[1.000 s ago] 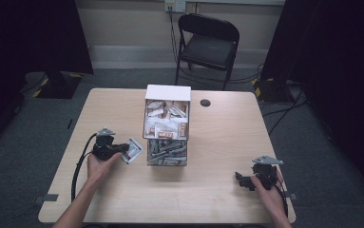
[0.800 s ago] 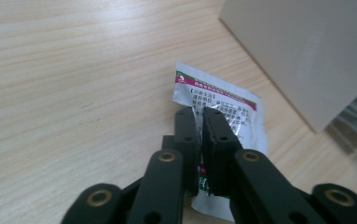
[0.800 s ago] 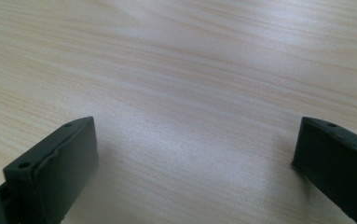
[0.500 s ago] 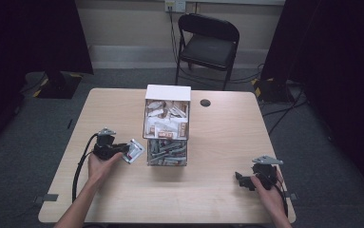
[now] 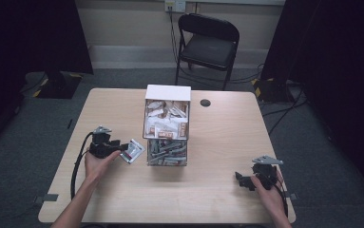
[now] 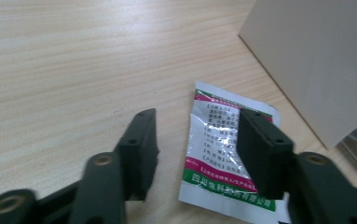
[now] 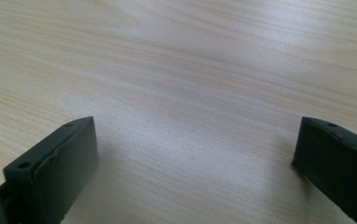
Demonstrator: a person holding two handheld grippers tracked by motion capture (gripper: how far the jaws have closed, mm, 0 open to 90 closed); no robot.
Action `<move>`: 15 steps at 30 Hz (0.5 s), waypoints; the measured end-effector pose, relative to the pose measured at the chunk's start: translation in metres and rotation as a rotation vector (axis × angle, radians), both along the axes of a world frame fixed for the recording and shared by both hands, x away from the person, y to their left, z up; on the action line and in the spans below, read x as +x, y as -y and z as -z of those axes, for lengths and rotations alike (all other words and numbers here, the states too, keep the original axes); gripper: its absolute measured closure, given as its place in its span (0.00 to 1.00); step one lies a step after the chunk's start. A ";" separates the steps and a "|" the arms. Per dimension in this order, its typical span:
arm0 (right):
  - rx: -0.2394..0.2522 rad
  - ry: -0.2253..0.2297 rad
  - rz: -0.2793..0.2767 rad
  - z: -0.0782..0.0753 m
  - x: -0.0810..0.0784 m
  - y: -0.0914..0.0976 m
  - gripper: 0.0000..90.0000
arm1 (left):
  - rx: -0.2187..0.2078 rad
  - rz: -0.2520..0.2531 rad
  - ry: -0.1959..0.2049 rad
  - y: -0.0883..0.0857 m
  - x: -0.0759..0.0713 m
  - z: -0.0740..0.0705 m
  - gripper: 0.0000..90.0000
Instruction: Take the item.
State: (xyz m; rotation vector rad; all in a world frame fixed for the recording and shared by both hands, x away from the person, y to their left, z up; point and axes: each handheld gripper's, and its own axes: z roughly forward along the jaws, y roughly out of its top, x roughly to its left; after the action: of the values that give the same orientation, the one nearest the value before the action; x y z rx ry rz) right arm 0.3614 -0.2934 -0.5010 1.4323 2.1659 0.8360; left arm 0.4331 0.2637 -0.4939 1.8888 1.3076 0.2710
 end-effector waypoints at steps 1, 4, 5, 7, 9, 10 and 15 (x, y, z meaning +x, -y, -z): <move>0.000 0.000 0.000 0.000 0.000 0.000 0.00 | -0.005 -0.005 0.010 0.000 -0.001 -0.002 0.48; 0.000 0.000 0.000 0.000 0.000 0.000 0.00 | -0.002 -0.010 0.028 -0.002 -0.003 -0.007 0.40; 0.000 0.000 0.000 0.000 0.000 0.000 0.00 | -0.003 -0.009 0.032 -0.003 -0.004 -0.008 0.37; 0.000 0.000 0.000 0.000 0.000 0.000 0.00 | -0.003 -0.008 0.040 -0.003 -0.005 -0.010 0.33; 0.000 0.000 0.000 0.000 0.000 0.000 0.00 | -0.008 -0.013 0.042 -0.004 -0.007 -0.013 0.29; -0.001 0.000 0.001 0.000 0.000 0.000 0.00 | -0.005 -0.013 0.049 -0.005 -0.008 -0.015 0.27; 0.000 0.000 0.001 0.000 0.000 0.000 0.00 | -0.001 -0.009 0.062 -0.009 -0.012 -0.021 0.22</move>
State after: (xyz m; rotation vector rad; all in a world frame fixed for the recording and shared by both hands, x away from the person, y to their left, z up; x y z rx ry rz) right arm 0.3614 -0.2935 -0.5010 1.4324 2.1653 0.8354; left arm 0.4208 0.2723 -0.4730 1.8595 1.2749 0.3302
